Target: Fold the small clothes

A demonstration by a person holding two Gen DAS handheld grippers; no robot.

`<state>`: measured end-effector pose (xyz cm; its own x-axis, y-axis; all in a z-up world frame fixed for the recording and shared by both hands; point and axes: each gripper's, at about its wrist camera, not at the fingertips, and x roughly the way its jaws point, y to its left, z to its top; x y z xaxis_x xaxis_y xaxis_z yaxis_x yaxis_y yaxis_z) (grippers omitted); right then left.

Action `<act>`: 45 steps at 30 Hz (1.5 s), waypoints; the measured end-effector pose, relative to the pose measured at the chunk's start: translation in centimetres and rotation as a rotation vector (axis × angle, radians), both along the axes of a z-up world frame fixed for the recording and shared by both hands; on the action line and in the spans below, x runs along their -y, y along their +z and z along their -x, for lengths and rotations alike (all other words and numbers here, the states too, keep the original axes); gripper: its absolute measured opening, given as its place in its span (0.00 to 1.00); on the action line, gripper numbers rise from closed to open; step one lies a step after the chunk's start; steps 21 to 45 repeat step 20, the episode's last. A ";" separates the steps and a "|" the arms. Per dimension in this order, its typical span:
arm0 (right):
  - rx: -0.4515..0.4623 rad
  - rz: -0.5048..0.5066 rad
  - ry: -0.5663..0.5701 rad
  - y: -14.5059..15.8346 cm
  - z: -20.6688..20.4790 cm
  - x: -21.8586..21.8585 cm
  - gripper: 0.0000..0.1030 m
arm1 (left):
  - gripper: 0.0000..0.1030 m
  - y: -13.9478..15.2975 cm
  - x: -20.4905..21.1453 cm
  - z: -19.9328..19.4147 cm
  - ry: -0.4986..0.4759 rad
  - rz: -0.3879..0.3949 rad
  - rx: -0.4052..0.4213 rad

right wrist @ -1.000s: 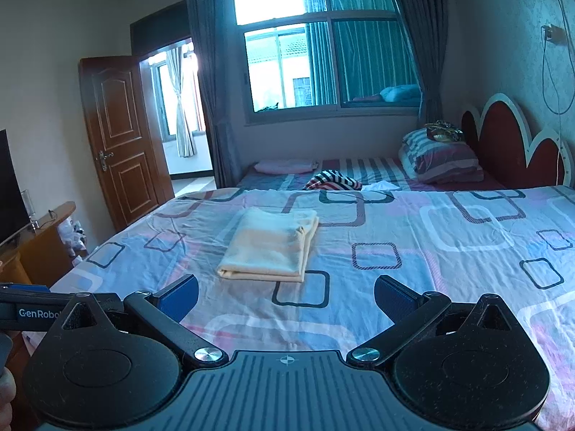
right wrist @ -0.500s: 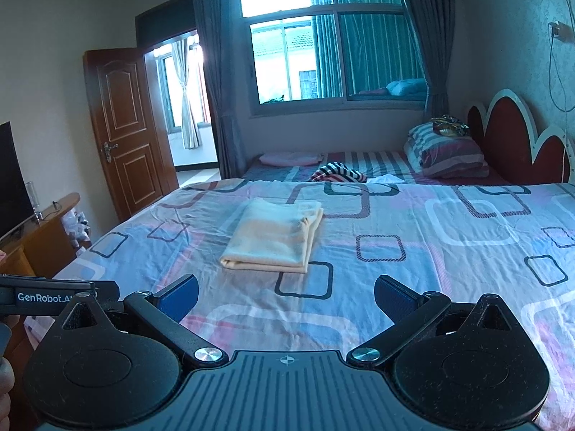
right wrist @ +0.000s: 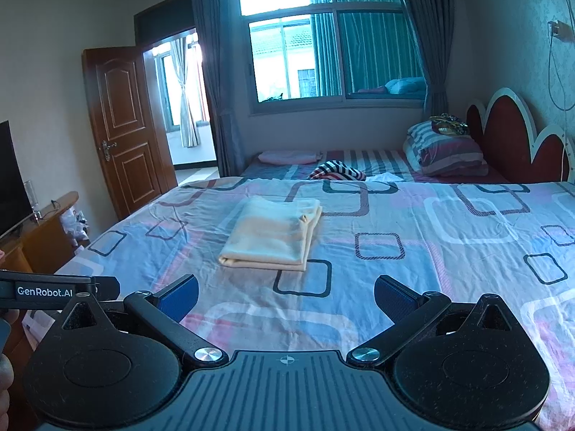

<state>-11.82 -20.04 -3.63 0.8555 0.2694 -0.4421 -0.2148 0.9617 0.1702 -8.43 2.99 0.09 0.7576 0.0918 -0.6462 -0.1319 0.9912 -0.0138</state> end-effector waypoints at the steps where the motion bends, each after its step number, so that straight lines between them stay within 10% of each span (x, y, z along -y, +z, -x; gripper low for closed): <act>1: -0.002 -0.003 -0.003 0.0 0.0 0.1 1.00 | 0.99 0.0 0.1 -0.1 -0.002 0.001 -0.001; 45: -0.036 -0.012 -0.049 -1.0 -1.4 1.6 1.00 | 0.99 -0.9 1.5 -2.3 -0.056 -0.015 0.018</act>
